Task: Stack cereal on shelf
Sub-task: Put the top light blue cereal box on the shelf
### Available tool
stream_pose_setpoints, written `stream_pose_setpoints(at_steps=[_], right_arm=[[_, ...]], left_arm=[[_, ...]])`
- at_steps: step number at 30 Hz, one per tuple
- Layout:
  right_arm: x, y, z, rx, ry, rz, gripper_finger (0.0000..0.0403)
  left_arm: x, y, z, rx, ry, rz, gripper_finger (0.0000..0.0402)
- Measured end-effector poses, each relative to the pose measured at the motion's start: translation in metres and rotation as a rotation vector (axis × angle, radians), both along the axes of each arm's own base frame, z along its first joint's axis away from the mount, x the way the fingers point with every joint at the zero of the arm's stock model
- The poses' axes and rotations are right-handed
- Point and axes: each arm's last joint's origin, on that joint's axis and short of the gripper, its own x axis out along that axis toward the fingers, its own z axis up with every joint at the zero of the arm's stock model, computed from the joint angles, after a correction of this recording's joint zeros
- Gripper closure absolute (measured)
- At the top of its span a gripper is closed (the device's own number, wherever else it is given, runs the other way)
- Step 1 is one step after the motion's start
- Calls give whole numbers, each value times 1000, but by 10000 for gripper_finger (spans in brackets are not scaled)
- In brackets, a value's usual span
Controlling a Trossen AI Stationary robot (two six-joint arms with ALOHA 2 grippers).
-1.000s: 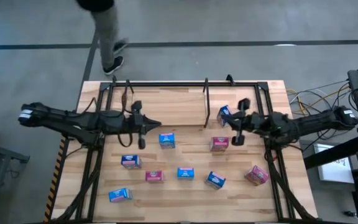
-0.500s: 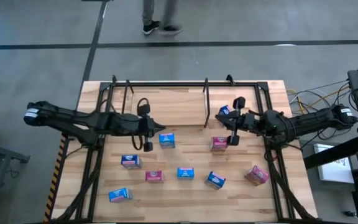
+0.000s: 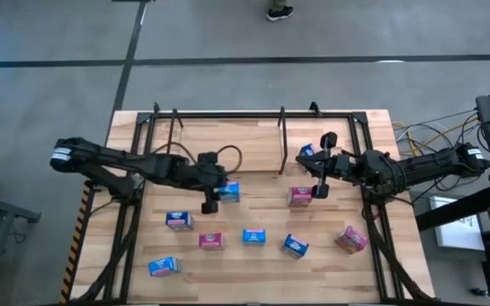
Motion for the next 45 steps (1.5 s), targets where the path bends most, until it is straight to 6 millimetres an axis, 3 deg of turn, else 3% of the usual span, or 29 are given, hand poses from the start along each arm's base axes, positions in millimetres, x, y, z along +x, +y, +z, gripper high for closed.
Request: stream_pose_setpoints(at_steps=[5,10,25,36,45], right_arm=[[2,0,2,-2,28,-1,394],[2,0,3,2,46,-19,394],[3,-1,3,0,48,-26,394],[3,-1,2,2,57,-26,394],[3,-1,2,10,61,-23,394]], left_arm=[[12,-1,-14,12,92,-1,152],[20,-2,-23,26,127,-12,127],[20,15,-34,45,166,34,128],[20,15,-40,15,161,15,129],[17,15,-48,8,180,10,161]])
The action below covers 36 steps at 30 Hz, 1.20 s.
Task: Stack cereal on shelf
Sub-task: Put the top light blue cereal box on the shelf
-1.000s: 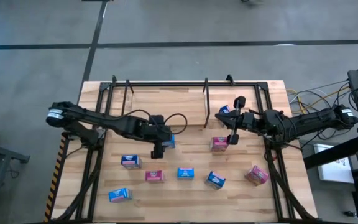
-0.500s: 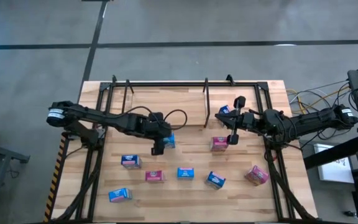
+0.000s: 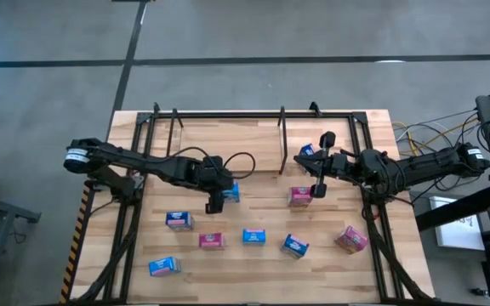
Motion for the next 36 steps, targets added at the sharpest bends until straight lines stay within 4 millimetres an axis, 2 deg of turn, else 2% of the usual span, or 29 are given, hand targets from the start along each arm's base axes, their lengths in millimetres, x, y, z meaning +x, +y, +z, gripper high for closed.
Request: stream_pose_setpoints(at_steps=[17,27,30,36], right_arm=[[0,0,-1,9,10,2,394],[0,0,-1,9,10,2,394],[0,0,-1,10,10,3,394],[0,0,-1,9,10,3,394]], left_arm=[[1,0,0,12,-5,-22,222],[0,0,2,31,-3,-54,233],[0,0,12,49,-8,-85,233],[-5,2,49,127,46,-195,233]])
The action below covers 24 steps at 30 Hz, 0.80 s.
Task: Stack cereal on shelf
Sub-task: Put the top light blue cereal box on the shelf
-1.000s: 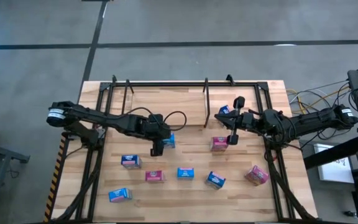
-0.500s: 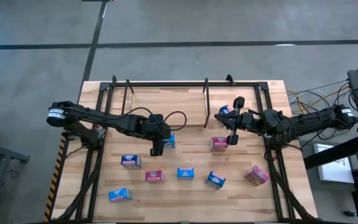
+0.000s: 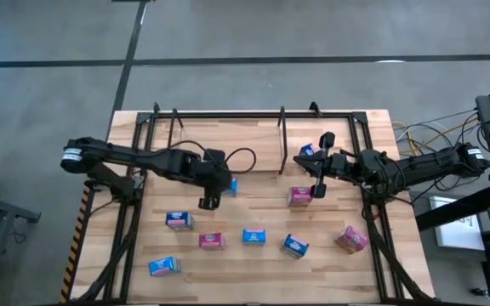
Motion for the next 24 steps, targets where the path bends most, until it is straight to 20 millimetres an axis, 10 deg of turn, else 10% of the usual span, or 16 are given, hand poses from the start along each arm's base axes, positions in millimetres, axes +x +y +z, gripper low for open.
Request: stream_pose_setpoints(at_steps=[16,24], right_arm=[[0,0,0,16,-2,4,394],[0,0,0,16,0,4,394]], left_arm=[[-66,91,51,146,-27,38,233],[-96,143,40,127,-7,131,233]])
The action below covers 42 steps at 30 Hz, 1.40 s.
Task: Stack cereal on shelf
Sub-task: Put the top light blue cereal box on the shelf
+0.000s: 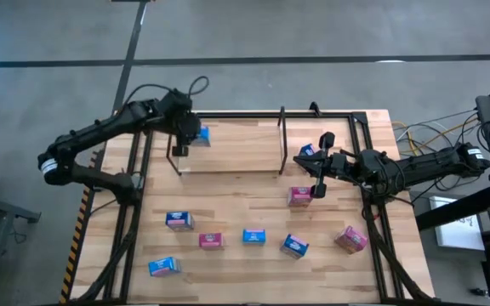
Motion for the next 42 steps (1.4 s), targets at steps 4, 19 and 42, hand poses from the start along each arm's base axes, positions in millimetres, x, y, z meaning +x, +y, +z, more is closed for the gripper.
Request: stream_pose_setpoints(at_steps=[4,19,42], right_arm=[[0,0,0,-2,1,0,394],[0,0,-1,-9,7,-2,394],[0,0,0,-3,6,1,394]], left_arm=[[-5,19,-6,-15,15,23,233],[1,40,-26,-62,75,74,233],[4,50,-33,-38,98,133,233]])
